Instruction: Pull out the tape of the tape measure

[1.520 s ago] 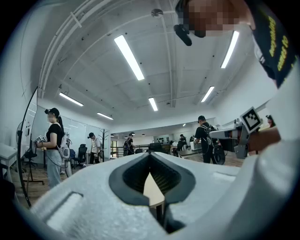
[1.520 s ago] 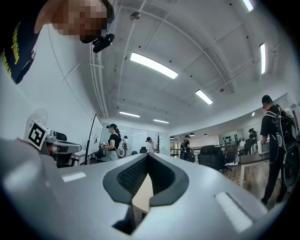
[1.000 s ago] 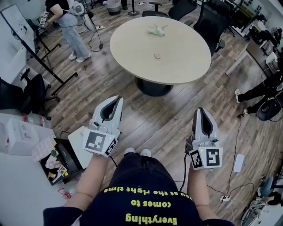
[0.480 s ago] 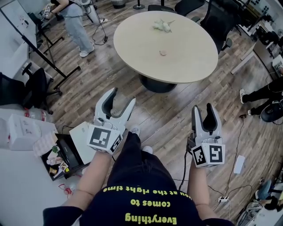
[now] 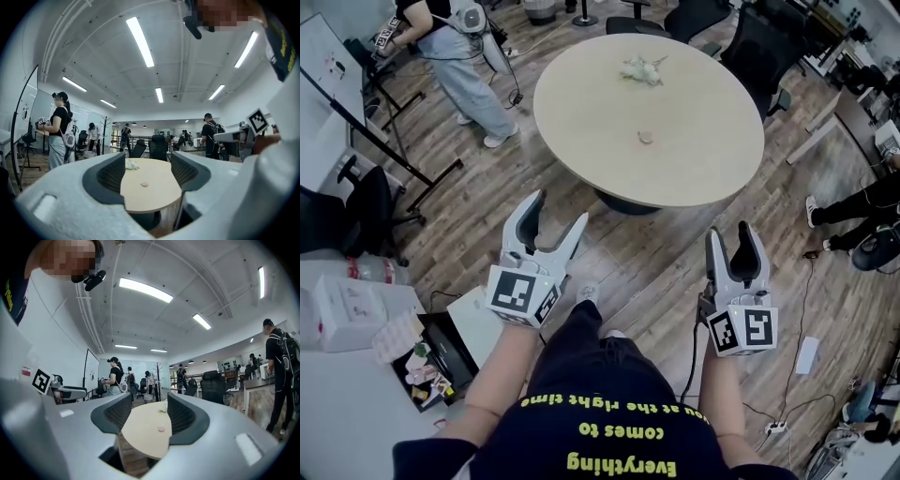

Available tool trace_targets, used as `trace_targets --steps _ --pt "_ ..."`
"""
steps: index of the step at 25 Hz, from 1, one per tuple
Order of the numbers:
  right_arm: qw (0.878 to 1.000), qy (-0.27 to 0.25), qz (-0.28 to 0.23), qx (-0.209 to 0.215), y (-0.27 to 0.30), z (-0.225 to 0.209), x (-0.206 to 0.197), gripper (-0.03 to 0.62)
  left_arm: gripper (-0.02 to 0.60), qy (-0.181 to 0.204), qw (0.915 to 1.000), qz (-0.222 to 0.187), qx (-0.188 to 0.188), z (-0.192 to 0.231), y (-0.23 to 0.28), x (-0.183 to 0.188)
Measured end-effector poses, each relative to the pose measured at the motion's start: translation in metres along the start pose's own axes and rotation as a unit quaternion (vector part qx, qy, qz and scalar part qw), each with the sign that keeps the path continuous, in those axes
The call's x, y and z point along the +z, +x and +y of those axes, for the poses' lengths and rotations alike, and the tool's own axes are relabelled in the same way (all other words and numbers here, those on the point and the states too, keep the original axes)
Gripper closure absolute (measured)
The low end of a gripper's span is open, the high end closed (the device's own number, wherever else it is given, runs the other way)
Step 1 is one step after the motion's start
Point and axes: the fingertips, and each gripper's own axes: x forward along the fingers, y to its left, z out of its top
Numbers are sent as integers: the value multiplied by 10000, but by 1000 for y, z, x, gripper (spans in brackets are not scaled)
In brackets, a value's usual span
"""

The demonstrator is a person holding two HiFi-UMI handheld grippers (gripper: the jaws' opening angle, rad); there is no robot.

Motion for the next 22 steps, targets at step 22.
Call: trace_targets --steps 22 --pt "9990 27 -56 -445 174 -18 -2 355 278 -99 9988 1 -479 124 151 -2"
